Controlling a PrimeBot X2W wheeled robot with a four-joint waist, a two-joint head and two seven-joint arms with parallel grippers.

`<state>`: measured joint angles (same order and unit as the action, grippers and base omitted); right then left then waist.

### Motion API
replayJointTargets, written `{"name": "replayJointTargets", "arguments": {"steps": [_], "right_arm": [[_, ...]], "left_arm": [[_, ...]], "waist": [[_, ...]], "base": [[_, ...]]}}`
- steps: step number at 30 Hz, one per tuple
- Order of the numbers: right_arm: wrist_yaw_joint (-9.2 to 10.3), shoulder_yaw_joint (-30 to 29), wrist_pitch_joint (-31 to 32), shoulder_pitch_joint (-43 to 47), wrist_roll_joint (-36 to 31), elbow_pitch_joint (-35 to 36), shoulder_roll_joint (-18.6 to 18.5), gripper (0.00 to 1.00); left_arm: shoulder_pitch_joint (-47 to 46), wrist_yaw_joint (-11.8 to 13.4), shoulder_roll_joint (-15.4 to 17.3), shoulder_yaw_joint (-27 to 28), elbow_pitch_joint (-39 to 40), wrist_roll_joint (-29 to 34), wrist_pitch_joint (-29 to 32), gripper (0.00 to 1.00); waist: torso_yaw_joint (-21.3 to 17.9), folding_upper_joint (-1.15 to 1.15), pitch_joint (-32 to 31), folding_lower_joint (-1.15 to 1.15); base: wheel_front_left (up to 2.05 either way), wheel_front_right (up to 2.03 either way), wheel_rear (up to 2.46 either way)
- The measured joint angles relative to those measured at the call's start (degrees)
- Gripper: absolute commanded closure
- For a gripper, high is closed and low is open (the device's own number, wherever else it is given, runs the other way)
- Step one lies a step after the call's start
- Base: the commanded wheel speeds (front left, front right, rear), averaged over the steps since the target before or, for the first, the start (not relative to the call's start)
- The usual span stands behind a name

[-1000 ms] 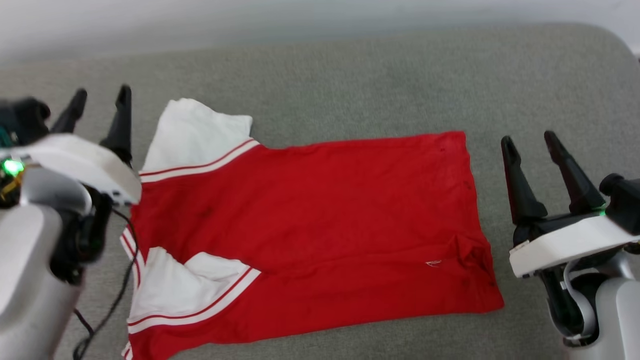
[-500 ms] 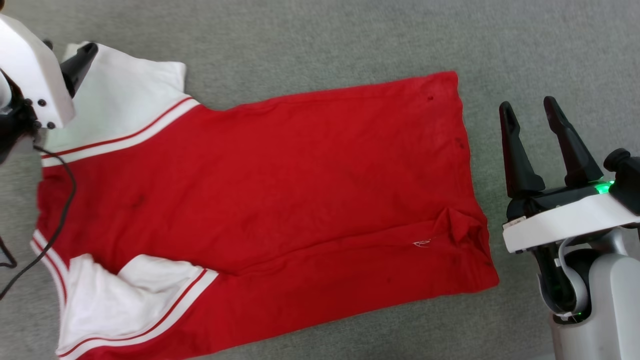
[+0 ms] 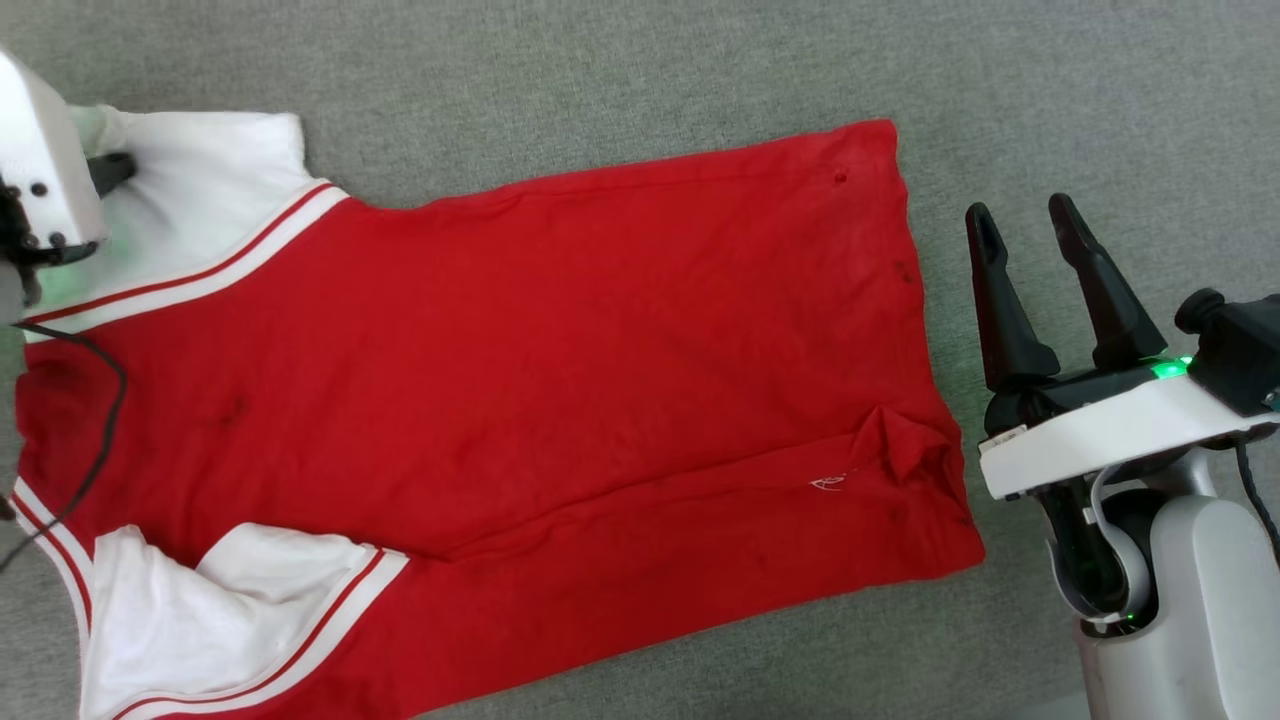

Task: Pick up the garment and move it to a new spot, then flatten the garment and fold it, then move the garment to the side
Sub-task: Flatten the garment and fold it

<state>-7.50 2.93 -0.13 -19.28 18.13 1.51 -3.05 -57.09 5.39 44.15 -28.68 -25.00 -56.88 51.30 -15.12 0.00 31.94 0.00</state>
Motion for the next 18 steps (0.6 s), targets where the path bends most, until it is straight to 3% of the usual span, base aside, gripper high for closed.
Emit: {"name": "replayJointTargets", "arguments": {"steps": [6,11,18], "right_arm": [[0.0,-0.3,1.8,0.0,1.6,-1.8,-0.3,0.0],[0.0,-2.0,5.3,0.1,3.1,-3.1,-2.8,0.0],[0.0,-3.1,20.0,-1.4,6.6,-8.9,-6.7,0.0]], "left_arm": [[3.0,-0.5,-3.5,1.4,-3.6,0.0,-9.2,1.0],[6.0,-2.2,-7.7,2.0,-5.4,-1.1,-15.9,1.0],[8.6,-3.9,-10.1,1.2,-4.8,-0.2,-21.1,1.0]], "waist": [[0.4,0.0,-2.8,0.0],[1.9,0.0,-6.9,0.01],[5.2,0.0,-12.6,0.0]], "base": [[0.0,0.0,0.0],[0.0,0.0,0.0],[0.0,0.0,0.0]]}}
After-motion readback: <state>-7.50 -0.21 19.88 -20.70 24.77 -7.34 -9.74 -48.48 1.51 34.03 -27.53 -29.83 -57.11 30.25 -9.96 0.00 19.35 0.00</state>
